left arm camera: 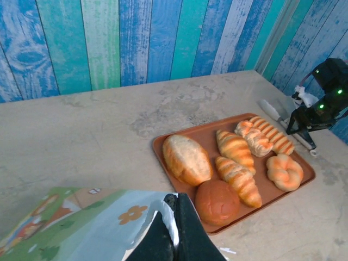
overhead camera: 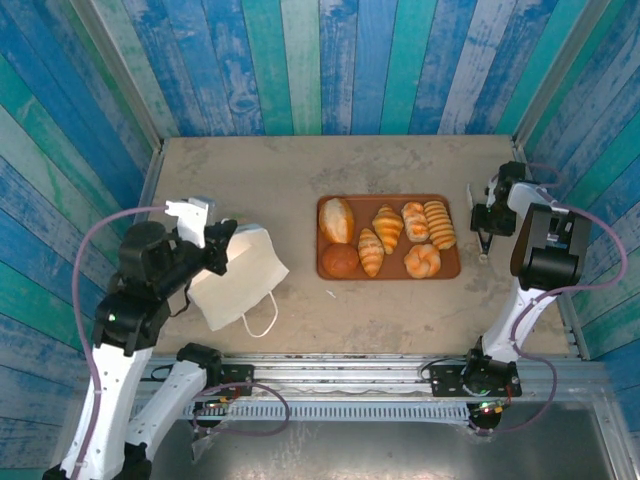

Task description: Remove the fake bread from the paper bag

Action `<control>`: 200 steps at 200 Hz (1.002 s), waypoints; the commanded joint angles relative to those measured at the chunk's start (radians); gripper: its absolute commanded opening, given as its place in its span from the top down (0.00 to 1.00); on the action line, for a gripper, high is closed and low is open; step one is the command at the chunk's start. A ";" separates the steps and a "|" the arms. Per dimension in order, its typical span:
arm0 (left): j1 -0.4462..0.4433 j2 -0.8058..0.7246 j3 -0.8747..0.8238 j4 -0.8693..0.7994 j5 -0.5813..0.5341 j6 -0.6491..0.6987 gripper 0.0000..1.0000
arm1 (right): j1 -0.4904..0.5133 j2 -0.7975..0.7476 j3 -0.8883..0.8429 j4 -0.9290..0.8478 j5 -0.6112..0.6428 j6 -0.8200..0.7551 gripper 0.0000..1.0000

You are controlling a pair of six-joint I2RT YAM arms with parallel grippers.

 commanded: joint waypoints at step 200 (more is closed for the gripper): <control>-0.001 0.028 -0.057 0.323 -0.092 -0.314 0.98 | 0.200 -0.813 -0.238 0.101 -0.788 0.328 0.24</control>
